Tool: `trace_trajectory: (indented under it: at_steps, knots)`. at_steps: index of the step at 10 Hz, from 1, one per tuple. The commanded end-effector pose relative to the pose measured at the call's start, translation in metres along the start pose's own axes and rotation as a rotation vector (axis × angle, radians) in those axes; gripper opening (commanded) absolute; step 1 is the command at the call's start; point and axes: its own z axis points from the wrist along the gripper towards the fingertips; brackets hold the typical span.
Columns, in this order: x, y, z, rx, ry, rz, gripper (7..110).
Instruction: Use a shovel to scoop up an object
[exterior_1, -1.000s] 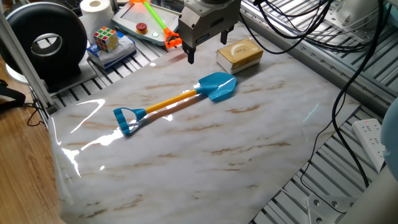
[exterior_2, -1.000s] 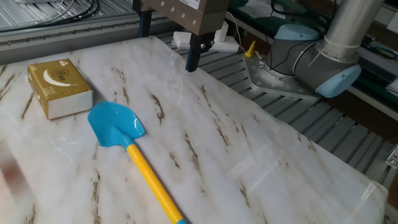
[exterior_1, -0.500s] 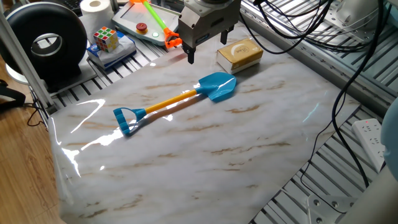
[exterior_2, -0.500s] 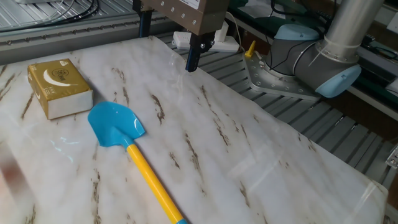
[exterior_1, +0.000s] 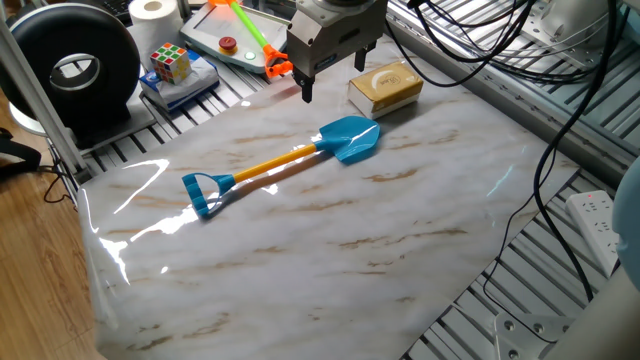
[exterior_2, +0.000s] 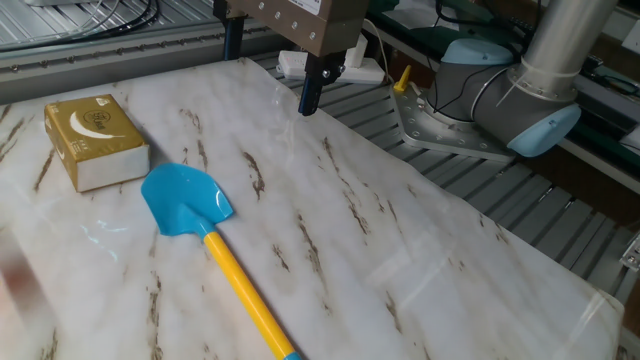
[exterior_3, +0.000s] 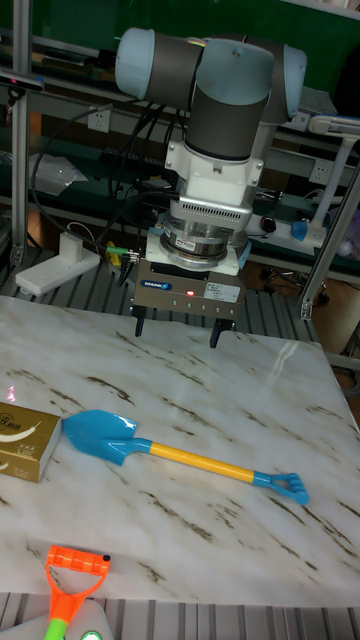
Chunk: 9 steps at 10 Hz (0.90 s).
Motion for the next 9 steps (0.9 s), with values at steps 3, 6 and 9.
trace_trajectory:
  at_steps: [3, 6, 9]
  knots:
    - [0.0089, 0.0173, 0.0013, -0.061, 0.04, -0.115, 7]
    - [0.0071, 0.0169, 0.0032, -0.059, 0.04, -0.113, 7]
    - [0.0029, 0.0159, 0.0067, -0.055, 0.036, -0.116, 7]
